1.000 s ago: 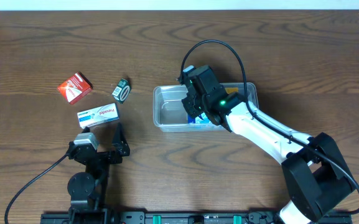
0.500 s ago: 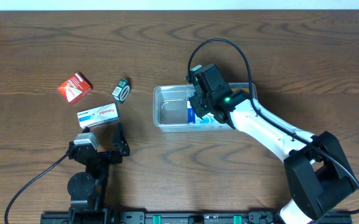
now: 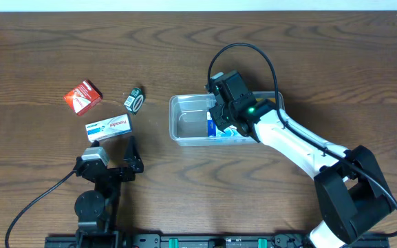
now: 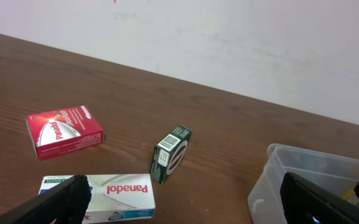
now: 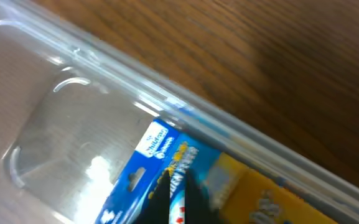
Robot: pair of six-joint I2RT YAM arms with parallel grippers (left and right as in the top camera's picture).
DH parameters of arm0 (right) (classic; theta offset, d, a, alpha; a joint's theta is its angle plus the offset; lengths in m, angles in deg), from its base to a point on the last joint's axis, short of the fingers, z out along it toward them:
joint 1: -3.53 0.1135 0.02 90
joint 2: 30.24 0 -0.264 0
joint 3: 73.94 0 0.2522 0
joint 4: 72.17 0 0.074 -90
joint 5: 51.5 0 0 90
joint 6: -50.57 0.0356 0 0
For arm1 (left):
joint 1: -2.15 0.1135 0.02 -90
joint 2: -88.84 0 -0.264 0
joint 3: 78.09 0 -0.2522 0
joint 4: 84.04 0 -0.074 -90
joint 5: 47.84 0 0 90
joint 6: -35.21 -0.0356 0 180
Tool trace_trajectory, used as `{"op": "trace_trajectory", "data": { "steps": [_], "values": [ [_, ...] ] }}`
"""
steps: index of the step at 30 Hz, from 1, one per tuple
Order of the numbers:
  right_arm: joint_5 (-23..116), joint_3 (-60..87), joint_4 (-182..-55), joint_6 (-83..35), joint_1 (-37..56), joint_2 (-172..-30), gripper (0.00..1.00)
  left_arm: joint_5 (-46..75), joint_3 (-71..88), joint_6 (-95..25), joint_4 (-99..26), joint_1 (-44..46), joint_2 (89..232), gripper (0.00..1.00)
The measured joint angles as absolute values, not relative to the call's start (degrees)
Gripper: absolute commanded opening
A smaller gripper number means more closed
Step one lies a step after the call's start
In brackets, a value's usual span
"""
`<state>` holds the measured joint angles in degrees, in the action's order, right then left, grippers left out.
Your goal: Pack container
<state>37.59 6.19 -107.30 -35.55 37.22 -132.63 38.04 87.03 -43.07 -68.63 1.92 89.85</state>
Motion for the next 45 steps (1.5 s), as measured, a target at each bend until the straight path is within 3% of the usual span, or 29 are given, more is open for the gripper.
{"op": "trace_trajectory", "data": {
  "steps": [4,12,16,32,45],
  "values": [
    [38.88,9.71,-113.07,-35.83,37.22,-131.62,0.50,38.06,87.03,-43.07,-68.65,1.92,89.85,0.98],
    [39.53,19.48,-123.43,-35.96,35.67,-117.70,0.75,38.06,87.03,-43.07,-68.63,1.92,89.85,0.98],
    [37.78,20.50,-127.82,-35.31,31.30,-110.23,0.99,38.06,87.03,-43.04,-68.65,1.92,89.85,0.98],
    [30.64,20.44,-143.25,-15.66,0.61,-108.26,0.99,38.04,87.03,-43.07,-68.65,1.92,89.85,0.98],
    [30.11,20.44,-146.35,-12.88,-4.88,-108.72,0.99,37.76,87.00,-42.59,-68.58,1.92,89.85,0.98]
  ]
}}
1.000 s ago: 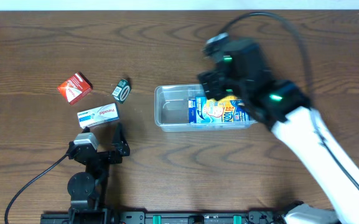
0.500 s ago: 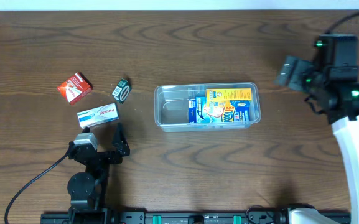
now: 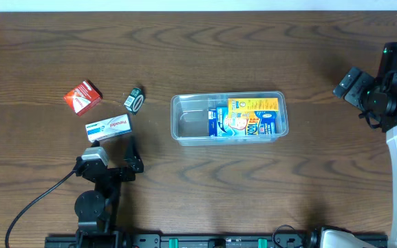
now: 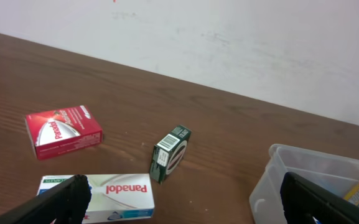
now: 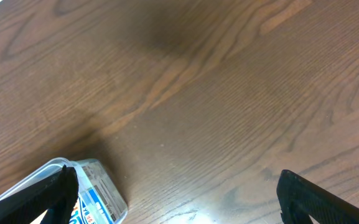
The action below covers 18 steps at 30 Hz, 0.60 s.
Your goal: Pack container
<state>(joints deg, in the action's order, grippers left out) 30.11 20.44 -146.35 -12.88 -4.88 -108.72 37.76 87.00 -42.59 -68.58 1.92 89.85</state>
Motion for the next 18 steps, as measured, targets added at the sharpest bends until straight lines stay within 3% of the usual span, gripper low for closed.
{"op": "trace_trajectory", "data": {
  "steps": [8,18],
  "values": [
    [30.09,20.44,-146.40,-12.86,-4.88,-108.72,0.99,34.96,82.65,-40.25,-61.74,1.92,99.01,0.98],
    [30.09,20.37,-146.44,-12.84,-4.88,-108.74,0.99,34.54,48.21,-43.94,-43.12,1.92,138.07,0.98]
  ]
}}
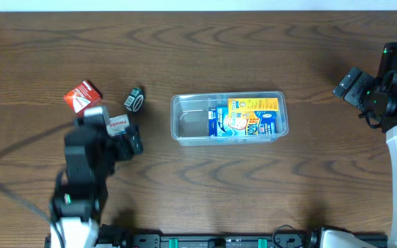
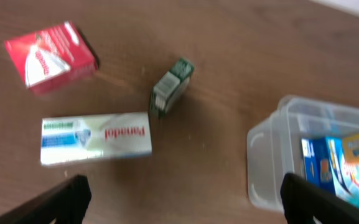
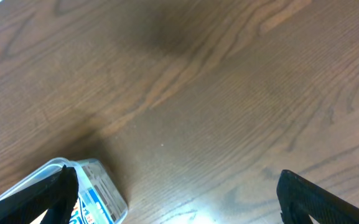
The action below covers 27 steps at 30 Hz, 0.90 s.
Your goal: Pack container
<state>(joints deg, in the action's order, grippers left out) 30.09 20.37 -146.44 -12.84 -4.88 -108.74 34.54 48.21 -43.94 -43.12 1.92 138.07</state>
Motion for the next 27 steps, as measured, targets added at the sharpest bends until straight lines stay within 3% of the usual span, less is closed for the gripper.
{"op": "trace_trajectory", "data": {
  "steps": [6,13,27],
  "values": [
    [30.07,20.35,-146.35,-12.86,-4.88,-108.74,0.99,34.08,28.86,-45.93,-27.51,1.92,158.51,0.98],
    [30.07,20.35,-146.40,-12.84,-4.88,-108.76,0.99,33.69,25.56,-46.10,-16.43,1.92,167.60,0.98],
    [30.09,20.35,-146.35,-12.84,-4.88,-108.76,0.99,33.54,25.59,-50.34,-23.49,2.54,176.41,0.98]
  ]
}}
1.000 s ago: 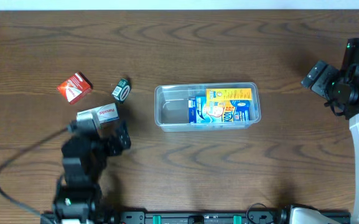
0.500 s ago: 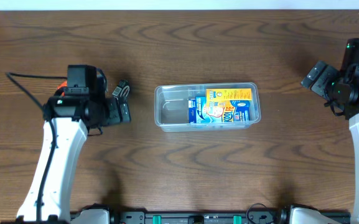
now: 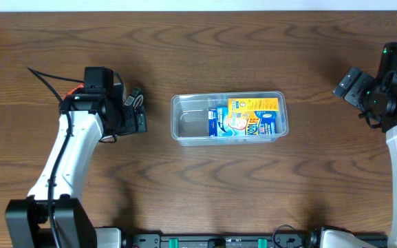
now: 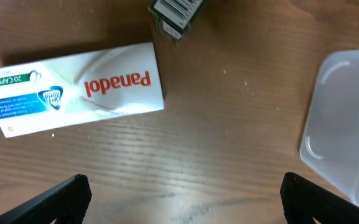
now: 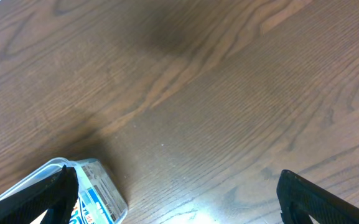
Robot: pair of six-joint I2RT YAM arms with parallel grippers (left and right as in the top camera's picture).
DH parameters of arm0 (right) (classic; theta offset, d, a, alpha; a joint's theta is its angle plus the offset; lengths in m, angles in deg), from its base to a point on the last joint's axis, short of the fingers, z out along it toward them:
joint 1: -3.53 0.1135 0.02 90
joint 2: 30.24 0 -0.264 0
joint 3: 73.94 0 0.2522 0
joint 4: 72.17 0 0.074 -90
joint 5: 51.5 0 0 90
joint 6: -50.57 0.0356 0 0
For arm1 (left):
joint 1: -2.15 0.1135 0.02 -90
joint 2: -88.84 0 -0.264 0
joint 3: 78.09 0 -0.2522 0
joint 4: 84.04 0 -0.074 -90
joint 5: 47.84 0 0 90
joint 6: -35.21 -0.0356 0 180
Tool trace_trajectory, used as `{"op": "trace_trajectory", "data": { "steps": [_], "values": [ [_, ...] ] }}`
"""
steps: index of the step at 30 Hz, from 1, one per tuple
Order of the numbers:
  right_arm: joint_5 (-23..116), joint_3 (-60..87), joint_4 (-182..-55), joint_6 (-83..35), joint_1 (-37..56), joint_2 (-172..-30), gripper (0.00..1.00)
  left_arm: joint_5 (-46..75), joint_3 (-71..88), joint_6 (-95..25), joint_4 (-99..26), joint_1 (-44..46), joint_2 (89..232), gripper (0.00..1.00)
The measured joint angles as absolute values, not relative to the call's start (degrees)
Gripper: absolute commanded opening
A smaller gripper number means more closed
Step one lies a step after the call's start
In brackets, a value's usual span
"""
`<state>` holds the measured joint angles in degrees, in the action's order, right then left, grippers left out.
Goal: Pack container
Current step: 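Move the left gripper down onto the white Panadol box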
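Observation:
The clear plastic container [image 3: 184,117] sits mid-table and holds a blue box [image 3: 217,122] and a yellow box [image 3: 254,110]. A white Panadol box [image 4: 73,87] lies flat below my left gripper [image 4: 184,182], which is open and empty, slightly off the box's near right corner. A small green box [image 4: 176,9] stands just beyond it. The container's corner [image 4: 347,118] shows at the right of the left wrist view. In the overhead view my left gripper [image 3: 133,118] hides the Panadol box. My right gripper [image 3: 344,85] hangs open and empty, far right.
A red box [image 3: 78,87] peeks out from under the left arm near the green box [image 3: 135,92]. Bare brown wood lies between the loose boxes and the container. The right wrist view catches only the container's end [image 5: 89,190] and bare table.
My left gripper has moved farther across the table and lower, from a high view of all three loose boxes to close over the Panadol box. The right arm has not moved.
First my right gripper was down inside the container at the blue box while the left arm rested at the front edge. Then the right arm was far right, open, with both boxes left inside. The left arm then rose over the loose boxes and is now low above the Panadol box.

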<state>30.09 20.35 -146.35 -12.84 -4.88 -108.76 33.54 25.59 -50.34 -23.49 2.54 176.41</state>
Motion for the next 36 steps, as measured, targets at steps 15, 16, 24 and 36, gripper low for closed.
{"op": "trace_trajectory", "data": {
  "steps": [15,16,24,36],
  "values": [
    [30.07,20.35,-146.38,-12.86,-4.88,-108.76,0.99,33.58,25.56,-20.31,-27.05,11.76,176.87,0.98],
    [30.09,20.35,-146.38,-12.84,-4.88,-108.76,0.99,33.73,25.56,-17.25,-27.93,11.76,176.87,0.98],
    [30.07,20.35,-146.38,-12.84,-4.88,-108.76,0.99,35.46,25.56,-0.10,-31.62,11.74,178.33,0.98],
    [30.07,20.35,-146.38,-12.84,-4.88,-108.76,0.99,36.36,25.56,7.25,-31.73,11.74,189.65,0.98]
  ]
}}
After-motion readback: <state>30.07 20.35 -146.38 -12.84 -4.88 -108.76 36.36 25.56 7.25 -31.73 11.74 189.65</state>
